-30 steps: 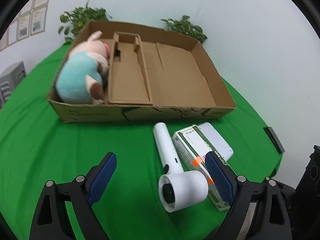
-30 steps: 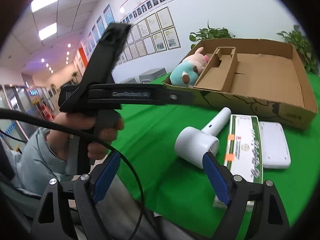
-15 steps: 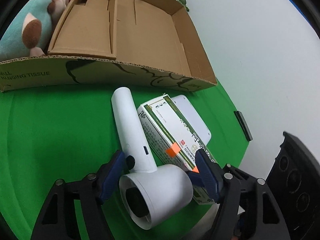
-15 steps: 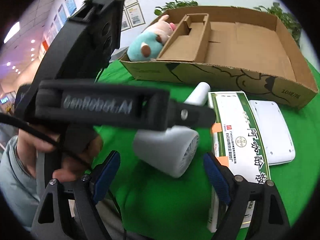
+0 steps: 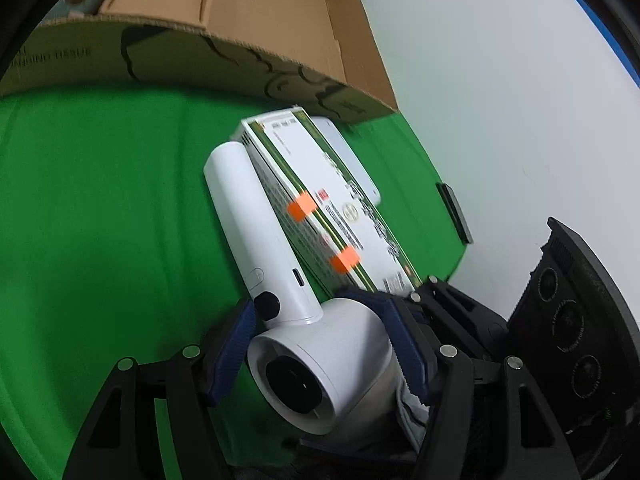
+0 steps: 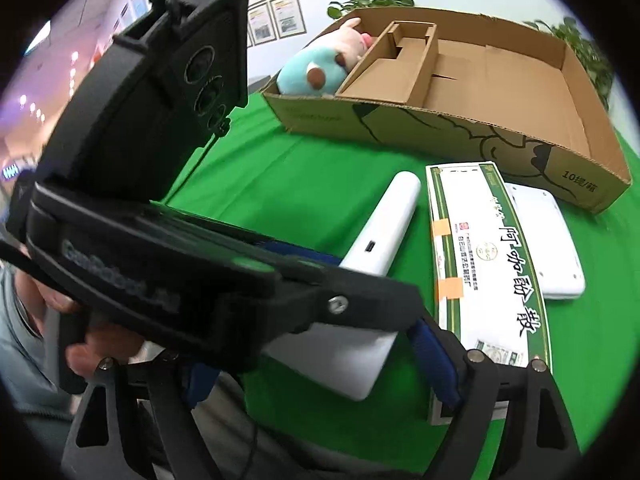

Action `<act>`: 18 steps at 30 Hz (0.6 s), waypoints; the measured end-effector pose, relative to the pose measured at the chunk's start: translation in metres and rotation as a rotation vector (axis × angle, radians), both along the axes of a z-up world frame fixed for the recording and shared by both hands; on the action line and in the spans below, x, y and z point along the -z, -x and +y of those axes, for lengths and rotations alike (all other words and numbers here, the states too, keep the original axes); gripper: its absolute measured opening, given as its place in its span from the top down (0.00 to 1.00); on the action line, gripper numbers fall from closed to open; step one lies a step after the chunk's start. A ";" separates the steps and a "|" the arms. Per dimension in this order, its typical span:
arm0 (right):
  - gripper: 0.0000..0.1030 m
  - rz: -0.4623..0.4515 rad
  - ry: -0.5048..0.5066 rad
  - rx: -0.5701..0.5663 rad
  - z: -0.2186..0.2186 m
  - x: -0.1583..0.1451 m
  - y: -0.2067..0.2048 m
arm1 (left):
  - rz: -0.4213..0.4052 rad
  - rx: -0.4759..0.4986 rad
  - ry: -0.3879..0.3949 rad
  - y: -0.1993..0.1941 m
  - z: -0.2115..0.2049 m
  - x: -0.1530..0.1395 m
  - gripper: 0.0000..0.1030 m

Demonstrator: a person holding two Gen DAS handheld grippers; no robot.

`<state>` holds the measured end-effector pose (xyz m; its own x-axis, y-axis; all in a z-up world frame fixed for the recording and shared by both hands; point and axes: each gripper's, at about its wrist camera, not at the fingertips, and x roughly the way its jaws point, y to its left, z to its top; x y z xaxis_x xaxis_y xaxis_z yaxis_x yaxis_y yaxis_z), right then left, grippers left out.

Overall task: Organize objects
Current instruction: 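Grasp the white hair dryer handle with the left gripper and lift it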

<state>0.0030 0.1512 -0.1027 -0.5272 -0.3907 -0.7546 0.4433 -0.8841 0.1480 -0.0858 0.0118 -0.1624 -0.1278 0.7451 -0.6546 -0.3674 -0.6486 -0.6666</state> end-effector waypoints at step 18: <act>0.37 0.002 -0.016 0.024 0.007 0.002 -0.013 | -0.121 -0.109 -0.057 0.021 -0.017 0.009 0.37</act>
<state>0.0157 0.1583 -0.1052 -0.5375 -0.3656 -0.7599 0.4224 -0.8967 0.1327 -0.1069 -0.0056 -0.1715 -0.1325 0.7676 -0.6271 -0.2119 -0.6400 -0.7386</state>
